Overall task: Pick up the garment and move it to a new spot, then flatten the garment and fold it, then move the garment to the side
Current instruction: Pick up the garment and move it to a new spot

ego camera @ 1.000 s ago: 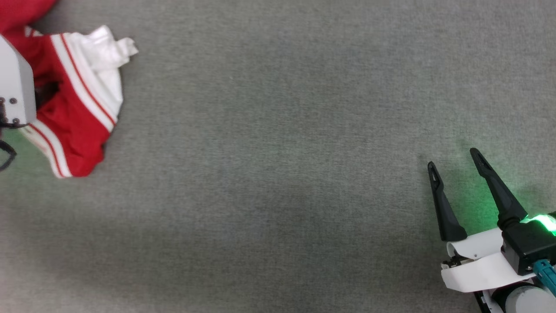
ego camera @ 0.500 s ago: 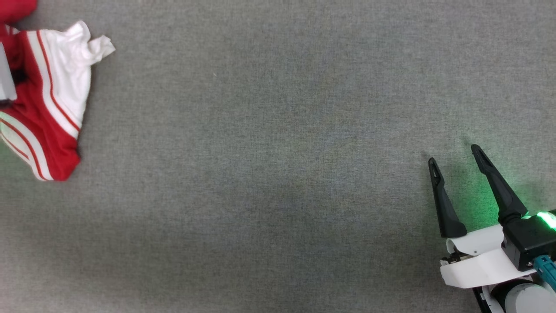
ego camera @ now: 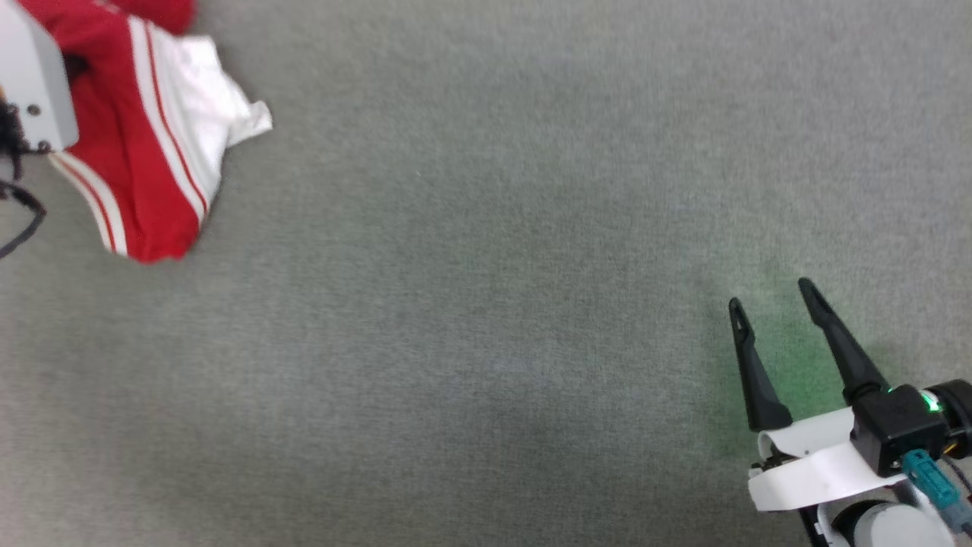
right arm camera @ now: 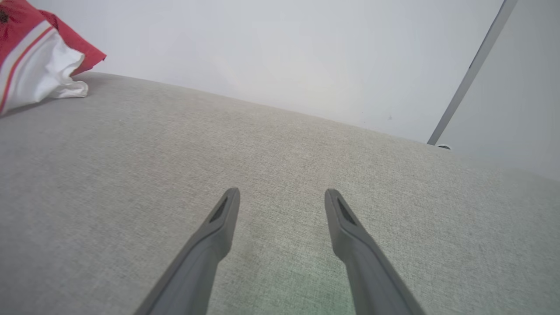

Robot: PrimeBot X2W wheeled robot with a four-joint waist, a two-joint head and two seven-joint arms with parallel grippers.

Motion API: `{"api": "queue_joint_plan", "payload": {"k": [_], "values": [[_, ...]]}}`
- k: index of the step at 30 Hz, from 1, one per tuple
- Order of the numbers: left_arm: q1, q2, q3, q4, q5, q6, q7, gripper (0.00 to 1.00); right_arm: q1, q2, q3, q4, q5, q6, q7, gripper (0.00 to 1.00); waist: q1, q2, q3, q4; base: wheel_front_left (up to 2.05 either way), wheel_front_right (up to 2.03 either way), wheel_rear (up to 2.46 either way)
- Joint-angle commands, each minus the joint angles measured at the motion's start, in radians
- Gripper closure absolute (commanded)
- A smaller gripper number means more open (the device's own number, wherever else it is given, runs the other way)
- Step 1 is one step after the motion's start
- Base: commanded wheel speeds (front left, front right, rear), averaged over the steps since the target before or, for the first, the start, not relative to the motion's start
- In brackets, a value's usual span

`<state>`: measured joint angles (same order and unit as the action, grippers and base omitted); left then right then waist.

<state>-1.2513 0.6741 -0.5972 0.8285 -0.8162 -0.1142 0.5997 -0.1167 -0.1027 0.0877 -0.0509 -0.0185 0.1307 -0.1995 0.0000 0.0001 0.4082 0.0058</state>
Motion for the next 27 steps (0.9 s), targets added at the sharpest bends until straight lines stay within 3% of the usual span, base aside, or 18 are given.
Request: {"api": "queue_joint_plan", "payload": {"k": [1,7,12,27], "values": [[-0.015,-0.005,-0.006,-0.006,0.008,-0.003,-0.007,1.00,0.013,0.005,0.002,0.009,0.005,0.000,-0.007,0.00,0.0000,-0.0001,-0.095,0.044,0.00,0.00,0.00],[-0.022,-0.048,-0.037,-0.039,0.009,-0.007,0.010,1.00,0.038,0.014,-0.004,0.050,0.021,0.000,-0.015,0.00,0.0000,-0.0001,-0.204,0.071,0.00,0.00,0.00],[0.022,-0.076,-0.062,-0.092,-0.006,-0.010,0.028,1.00,0.057,0.018,-0.035,0.071,0.021,0.000,-0.024,0.00,0.0000,-0.0001,-0.260,0.050,0.00,0.00,0.00],[0.160,-0.177,-0.140,-0.296,-0.082,-0.015,0.096,1.00,0.110,0.016,-0.218,0.109,-0.019,0.000,-0.044,0.00,0.0000,-0.0001,-0.287,-0.168,0.00,0.00,0.00]]}}
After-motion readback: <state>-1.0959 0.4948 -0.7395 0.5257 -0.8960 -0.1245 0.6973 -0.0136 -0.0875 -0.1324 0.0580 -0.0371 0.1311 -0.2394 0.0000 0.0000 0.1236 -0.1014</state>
